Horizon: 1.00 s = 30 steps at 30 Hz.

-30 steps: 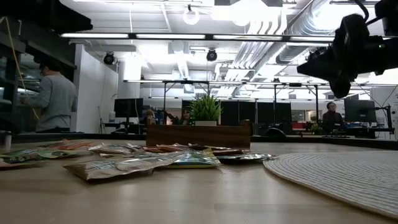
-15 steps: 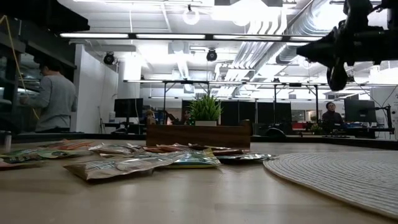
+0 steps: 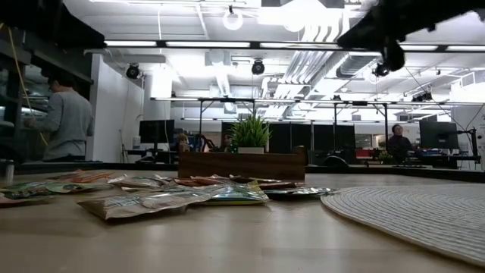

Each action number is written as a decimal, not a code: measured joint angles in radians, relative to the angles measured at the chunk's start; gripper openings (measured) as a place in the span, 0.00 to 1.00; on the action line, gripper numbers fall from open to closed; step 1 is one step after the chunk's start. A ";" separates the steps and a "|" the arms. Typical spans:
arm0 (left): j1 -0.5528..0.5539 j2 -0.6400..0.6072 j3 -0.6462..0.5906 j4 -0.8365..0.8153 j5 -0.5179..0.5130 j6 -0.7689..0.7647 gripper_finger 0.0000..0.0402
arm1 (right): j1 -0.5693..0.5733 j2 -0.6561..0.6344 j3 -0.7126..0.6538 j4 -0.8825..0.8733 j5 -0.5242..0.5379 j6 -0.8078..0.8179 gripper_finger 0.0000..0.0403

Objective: Pick & Place Tea
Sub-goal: Put the orange tea bag into the left section of the wooden organizer

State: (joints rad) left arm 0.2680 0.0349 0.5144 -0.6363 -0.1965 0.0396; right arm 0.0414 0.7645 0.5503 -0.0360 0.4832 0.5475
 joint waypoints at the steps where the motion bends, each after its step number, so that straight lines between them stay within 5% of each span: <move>1: 0.000 0.000 0.000 -0.023 -0.014 -0.051 0.50 | -0.007 0.051 0.045 -0.052 -0.018 0.029 0.03; 6: 0.000 0.000 0.000 -0.200 -0.073 -0.299 0.50 | -0.041 0.319 0.261 -0.212 -0.139 0.066 0.03; 11: 0.000 0.000 0.000 -0.346 -0.038 -0.486 0.50 | -0.048 0.570 0.493 -0.218 -0.255 -0.098 0.03; 17: 0.000 0.000 0.000 -0.339 -0.029 -0.543 0.50 | -0.048 0.835 0.762 -0.222 -0.317 -0.296 0.03; 23: 0.000 0.000 -0.008 -0.322 -0.085 -0.622 0.50 | -0.056 1.047 0.975 -0.265 -0.450 -0.327 0.03; 30: 0.000 0.000 -0.029 -0.297 -0.094 -0.669 0.48 | -0.074 1.153 1.119 -0.355 -0.465 -0.346 0.03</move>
State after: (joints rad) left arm 0.2684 0.0352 0.4850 -0.9329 -0.2907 -0.6292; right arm -0.0330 1.9172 1.6690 -0.3912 0.0183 0.2013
